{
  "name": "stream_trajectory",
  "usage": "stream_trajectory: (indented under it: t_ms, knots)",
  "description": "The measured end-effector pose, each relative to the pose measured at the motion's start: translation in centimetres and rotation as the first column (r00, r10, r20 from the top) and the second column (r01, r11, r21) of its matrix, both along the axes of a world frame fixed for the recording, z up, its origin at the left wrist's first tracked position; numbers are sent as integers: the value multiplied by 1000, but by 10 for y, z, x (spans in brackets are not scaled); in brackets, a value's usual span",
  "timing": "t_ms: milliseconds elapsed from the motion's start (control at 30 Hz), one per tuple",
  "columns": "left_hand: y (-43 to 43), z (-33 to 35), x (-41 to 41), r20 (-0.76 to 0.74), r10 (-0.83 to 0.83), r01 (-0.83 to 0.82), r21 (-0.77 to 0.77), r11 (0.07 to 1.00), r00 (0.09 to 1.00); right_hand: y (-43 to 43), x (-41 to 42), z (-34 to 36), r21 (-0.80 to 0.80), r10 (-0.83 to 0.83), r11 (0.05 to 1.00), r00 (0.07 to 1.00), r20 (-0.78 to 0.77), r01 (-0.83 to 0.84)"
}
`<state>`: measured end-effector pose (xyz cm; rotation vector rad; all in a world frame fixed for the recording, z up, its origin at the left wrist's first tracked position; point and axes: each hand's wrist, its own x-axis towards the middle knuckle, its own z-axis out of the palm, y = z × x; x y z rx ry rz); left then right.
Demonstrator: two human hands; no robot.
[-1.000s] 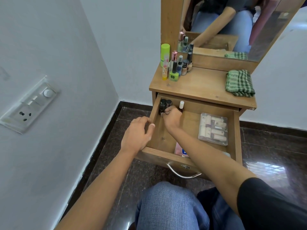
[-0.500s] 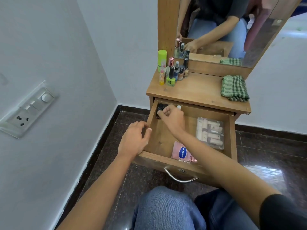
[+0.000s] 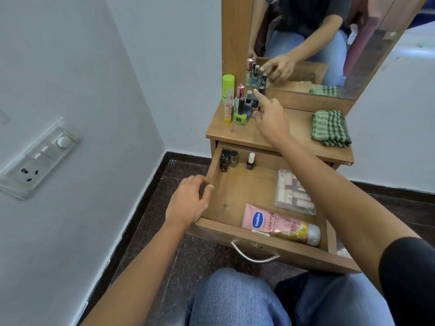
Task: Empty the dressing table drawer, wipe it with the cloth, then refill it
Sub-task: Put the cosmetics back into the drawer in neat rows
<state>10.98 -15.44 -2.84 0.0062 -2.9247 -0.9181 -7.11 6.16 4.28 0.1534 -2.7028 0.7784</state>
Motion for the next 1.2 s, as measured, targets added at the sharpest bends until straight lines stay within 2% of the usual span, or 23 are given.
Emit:
stream_trajectory:
  t_ms: [133,333,500,567,733,833,900,1033,1133,1200]
  knots:
    - [0,0,1,-7,-4,4,-2,1000,1000,0,-2,-5,-16,-17,1000,1000,-15,17]
    - [0,1,1,-8,-5,5,-4,1000,1000,0,0,-6,15,-110,993,980,-166,114]
    - [-1,1,3,-8,-4,4,-4,1000,1000,-1,1,-7,14,-128,991,968,-217,134]
    - [-1,1,2,-5,-3,3,-4,1000,1000,-1,3,-8,-36,-129,992,970,-205,124]
    - [-1,1,2,-3,2,-2,-3,1000,1000,3,22,-6,-298,-95,955,961,-258,14]
    - [-1,0,1,-11,3,-3,0,1000,1000,2,50,-11,-337,-24,937,941,-338,-97]
    - [0,1,2,-16,3,-3,1,1000,1000,-1,71,-22,-281,74,943,936,-344,-177]
    - [1,2,2,-18,5,-5,-5,1000,1000,-11,93,-50,-75,268,955,943,-196,-287]
    - [1,2,3,-8,5,-5,-9,1000,1000,-20,91,-63,39,284,959,954,-96,-281]
    - [1,2,3,-8,2,-2,-11,1000,1000,-25,88,-71,145,262,958,961,-87,-248]
